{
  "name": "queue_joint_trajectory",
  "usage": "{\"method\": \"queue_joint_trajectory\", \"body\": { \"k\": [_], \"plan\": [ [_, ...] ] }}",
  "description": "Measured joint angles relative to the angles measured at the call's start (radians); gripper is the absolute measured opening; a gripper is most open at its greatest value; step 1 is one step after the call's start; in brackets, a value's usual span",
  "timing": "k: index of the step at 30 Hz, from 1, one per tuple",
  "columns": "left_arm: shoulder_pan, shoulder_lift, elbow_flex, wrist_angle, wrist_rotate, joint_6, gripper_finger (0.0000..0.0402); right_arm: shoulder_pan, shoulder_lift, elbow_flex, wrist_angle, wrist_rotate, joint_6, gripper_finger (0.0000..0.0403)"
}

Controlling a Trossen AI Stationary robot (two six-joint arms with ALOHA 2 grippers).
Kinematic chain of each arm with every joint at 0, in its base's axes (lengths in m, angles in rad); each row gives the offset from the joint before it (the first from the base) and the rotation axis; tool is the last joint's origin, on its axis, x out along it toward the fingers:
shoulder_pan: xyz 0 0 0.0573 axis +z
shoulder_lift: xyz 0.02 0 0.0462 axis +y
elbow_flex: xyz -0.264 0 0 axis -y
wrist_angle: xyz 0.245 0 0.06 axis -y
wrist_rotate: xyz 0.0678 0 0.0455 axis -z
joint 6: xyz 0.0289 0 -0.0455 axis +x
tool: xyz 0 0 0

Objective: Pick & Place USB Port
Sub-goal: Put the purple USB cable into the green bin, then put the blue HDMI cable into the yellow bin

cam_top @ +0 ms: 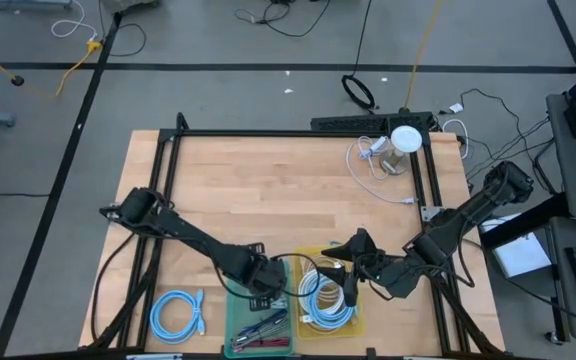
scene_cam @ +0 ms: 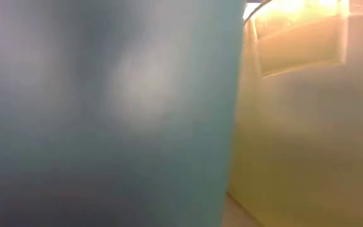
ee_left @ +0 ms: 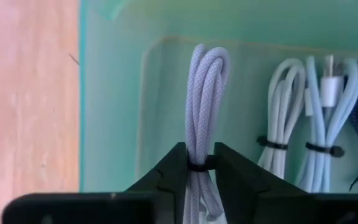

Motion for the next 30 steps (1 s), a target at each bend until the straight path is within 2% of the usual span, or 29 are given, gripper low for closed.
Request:
{"method": "queue_joint_trajectory", "body": {
  "k": [5, 19, 23, 30],
  "plan": [
    [-0.004, 0.0, -0.008, -0.024, 0.012, 0.001, 0.0096, 0.0, 0.0, 0.0, -0.02, 0.0, 0.003, 0.0215],
    [-0.014, -0.009, -0.009, -0.017, 0.022, -0.07, 0.011, 0.0, 0.0, 0.0, -0.062, -0.001, 0.03, 0.0215],
    [-0.012, -0.011, -0.009, -0.005, 0.021, -0.088, 0.0147, -0.003, 0.0, 0.0, -0.063, -0.019, 0.037, 0.0215],
    [0.001, -0.021, -0.009, -0.006, 0.018, -0.082, 0.0247, -0.007, 0.0, 0.0, -0.119, -0.053, 0.067, 0.0215]
  ]
}}
